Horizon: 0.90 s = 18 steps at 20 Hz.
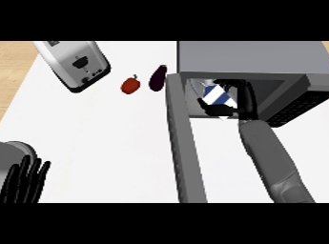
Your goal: Pick up the milk, place it into the microwave and close the microwave
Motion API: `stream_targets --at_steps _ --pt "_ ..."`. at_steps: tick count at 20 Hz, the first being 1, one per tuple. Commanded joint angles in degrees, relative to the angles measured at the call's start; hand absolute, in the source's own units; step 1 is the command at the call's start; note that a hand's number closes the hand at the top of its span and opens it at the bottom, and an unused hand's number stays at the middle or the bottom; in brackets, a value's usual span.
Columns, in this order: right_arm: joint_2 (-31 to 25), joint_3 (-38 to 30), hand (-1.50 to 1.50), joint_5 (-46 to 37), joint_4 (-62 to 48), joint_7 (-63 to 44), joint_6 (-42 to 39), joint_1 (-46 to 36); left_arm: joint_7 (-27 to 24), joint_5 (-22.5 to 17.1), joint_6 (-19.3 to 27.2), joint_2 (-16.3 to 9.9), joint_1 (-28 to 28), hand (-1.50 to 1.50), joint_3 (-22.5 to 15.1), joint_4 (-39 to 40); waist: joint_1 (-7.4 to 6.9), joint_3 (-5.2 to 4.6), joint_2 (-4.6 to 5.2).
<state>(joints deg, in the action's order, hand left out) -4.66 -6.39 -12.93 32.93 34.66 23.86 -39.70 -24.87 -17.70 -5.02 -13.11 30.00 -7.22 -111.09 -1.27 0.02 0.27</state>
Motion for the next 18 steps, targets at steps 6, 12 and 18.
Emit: stream_targets --at_steps 6,12,18 --pt "-1.8 -2.1 1.5 -4.6 -17.7 -0.2 10.7 -11.6 0.4 -0.7 -2.9 -1.4 -2.3 -1.5 1.4 1.5 -1.94 0.08 0.86" --pt "-5.1 -1.0 1.5 -8.1 -22.7 -3.7 17.7 -15.9 3.4 0.9 -0.7 -2.1 -6.3 -1.5 2.5 2.8 -3.67 0.15 1.79" --pt "-9.8 -3.2 1.5 -7.3 -24.0 -3.7 21.4 -17.7 4.0 4.5 0.4 -2.5 -6.3 -1.5 1.3 2.3 -4.6 0.27 2.29"
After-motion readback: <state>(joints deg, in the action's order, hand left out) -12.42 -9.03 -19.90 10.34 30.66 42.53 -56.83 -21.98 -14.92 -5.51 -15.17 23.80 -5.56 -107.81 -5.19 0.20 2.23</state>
